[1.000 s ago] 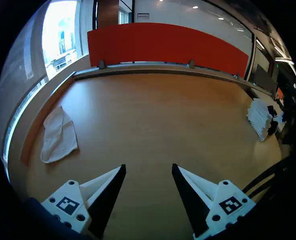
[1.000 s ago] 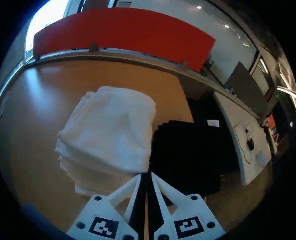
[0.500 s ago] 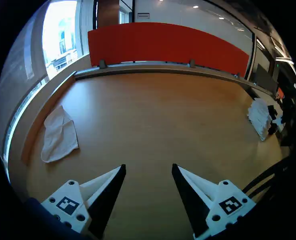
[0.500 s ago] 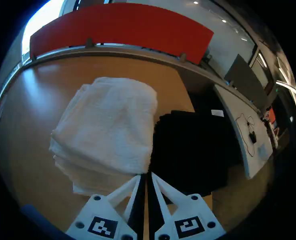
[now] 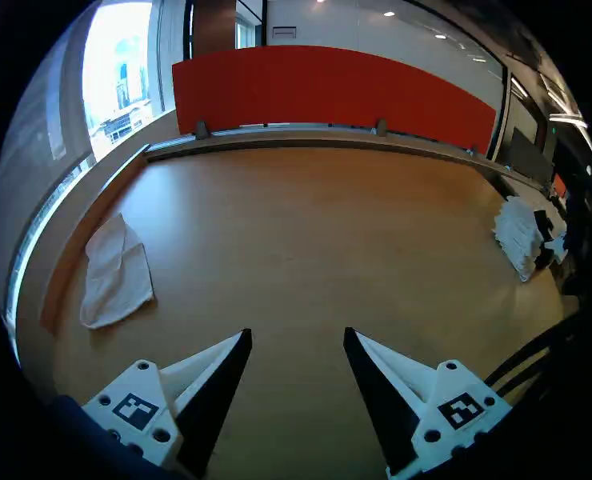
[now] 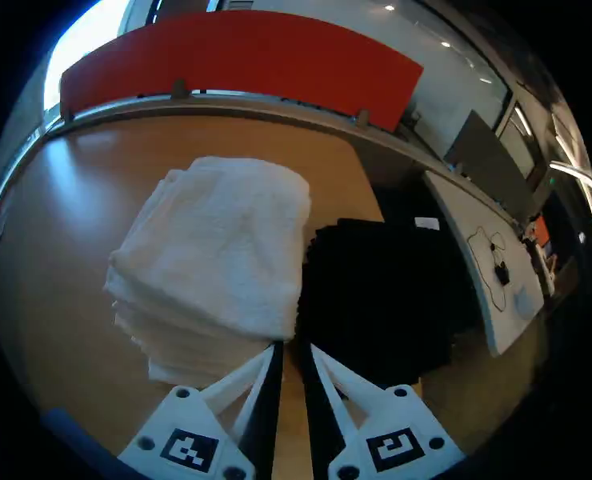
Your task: Fold towel
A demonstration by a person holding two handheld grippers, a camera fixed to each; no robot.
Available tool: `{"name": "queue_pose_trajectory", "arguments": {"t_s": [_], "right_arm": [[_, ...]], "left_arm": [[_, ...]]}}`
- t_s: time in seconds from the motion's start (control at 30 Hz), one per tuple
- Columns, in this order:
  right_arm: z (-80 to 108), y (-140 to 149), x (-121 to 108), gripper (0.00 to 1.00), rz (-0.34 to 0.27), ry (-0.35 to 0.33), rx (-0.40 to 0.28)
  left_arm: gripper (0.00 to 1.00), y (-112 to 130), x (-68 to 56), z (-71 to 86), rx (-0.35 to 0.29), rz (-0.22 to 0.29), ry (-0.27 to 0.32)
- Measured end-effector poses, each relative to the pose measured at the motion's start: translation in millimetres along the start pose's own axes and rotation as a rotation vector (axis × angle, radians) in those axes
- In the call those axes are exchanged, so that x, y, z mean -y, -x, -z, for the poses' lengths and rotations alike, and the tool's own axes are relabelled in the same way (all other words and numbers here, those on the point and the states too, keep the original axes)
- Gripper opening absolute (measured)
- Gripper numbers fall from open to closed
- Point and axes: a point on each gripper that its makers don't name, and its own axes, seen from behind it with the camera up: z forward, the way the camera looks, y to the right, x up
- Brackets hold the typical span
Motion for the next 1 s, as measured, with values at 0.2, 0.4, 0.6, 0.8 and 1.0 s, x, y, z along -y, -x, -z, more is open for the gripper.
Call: {"name": "queue_pose_trajectory", "arguments": {"t_s": [0.2,0.4,0.6,0.8,1.0], "right_arm": [[3.9,2,1,0.46,-0.012,0.002,-0.007],[10.7,-2,5,0.67,-0.016,0.002,-0.034],[21.8,-16,18,0.67,-0.029,-0.017,-0.082],[33.0,-39,40,0.67,-0.025,-0.056,-0.135],[36.4,-58,73,0.67,0.006,-0.108,-0.17]], "left_arm": [[0.85,-1,1.7,1.1,-0.004,0.002,0.001],[0.85,-1,2.1,2.0,-0.006,0.001,0.004],[0.85,-1,1.9,2.2,-0.01,0.002,0.008],[0.85,-2,2.3,3.5,-0.015,0.004,0.009],[0.85,-1,4.9,5.9,-0.018,0.011,0.006]]}}
